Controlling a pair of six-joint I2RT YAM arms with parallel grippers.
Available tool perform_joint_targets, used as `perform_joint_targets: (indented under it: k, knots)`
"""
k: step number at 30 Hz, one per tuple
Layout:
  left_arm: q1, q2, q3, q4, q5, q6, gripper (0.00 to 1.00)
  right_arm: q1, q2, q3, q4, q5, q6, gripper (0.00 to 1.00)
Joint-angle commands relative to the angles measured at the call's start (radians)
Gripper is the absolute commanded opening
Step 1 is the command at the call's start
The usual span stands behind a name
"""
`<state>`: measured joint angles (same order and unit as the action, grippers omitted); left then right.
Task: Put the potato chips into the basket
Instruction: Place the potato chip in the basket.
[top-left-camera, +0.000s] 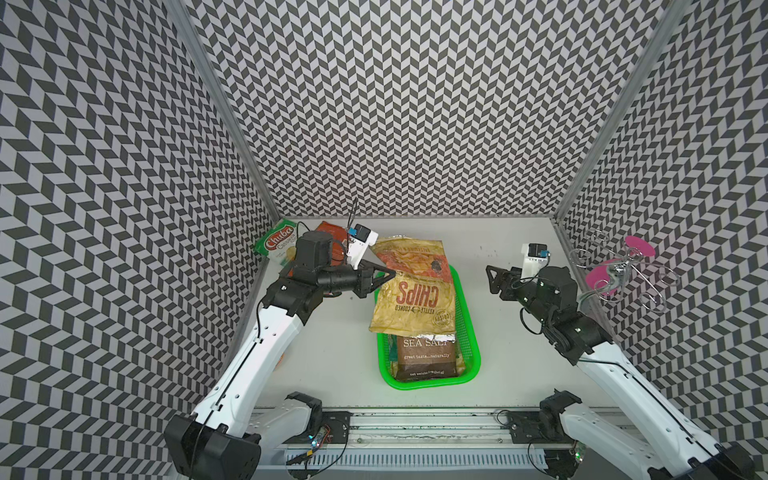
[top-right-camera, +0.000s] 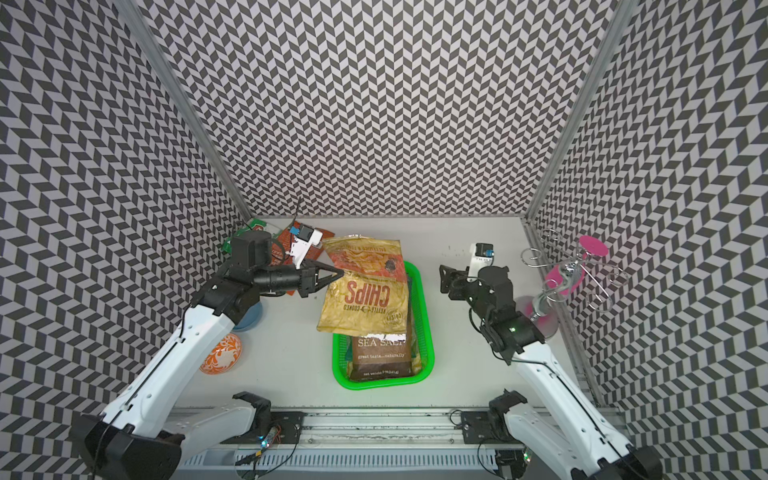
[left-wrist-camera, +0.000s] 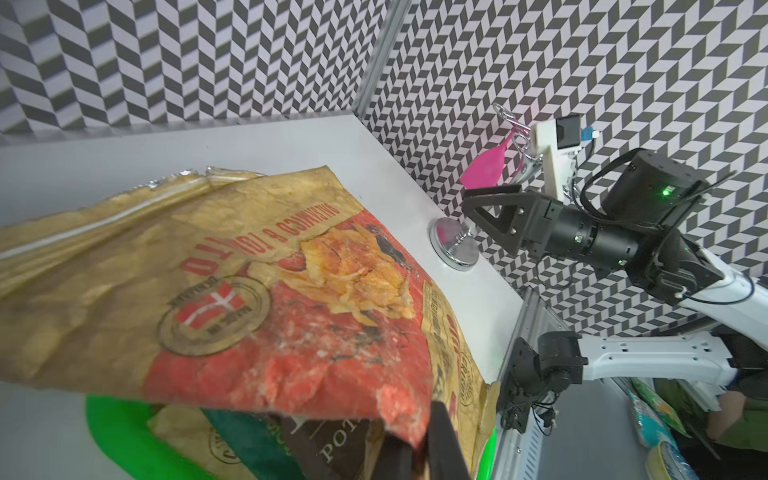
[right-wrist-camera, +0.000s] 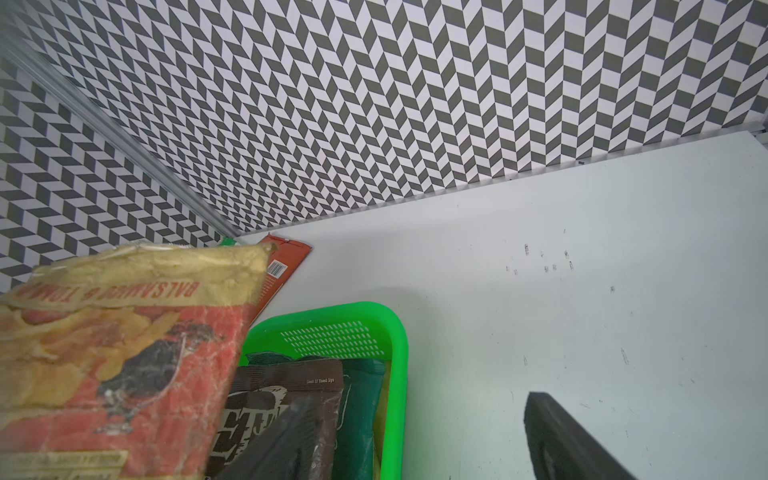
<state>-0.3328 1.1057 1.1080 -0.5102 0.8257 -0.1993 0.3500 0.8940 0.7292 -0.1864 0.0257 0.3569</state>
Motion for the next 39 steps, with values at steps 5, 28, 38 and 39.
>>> perform_joint_targets:
  k: [5, 28, 38, 39]
  knots:
    - [-0.061, -0.030, -0.134, 0.201, -0.055, -0.183, 0.00, -0.005, -0.012, -0.026, 0.056, -0.044, 0.020, 0.82]
    - [-0.116, -0.028, -0.038, 0.032, -0.072, 0.129, 0.80, 0.008, 0.119, -0.059, 0.188, -0.500, 0.045, 0.83]
    - [-0.118, 0.051, 0.052, 0.058, -0.205, 0.350, 0.66, 0.146, 0.293, -0.016, 0.178, -0.560, 0.005, 0.81]
    - [-0.122, 0.072, 0.048, 0.060, -0.220, 0.353, 0.64, 0.151, 0.307, -0.010, 0.166, -0.553, -0.003, 0.80]
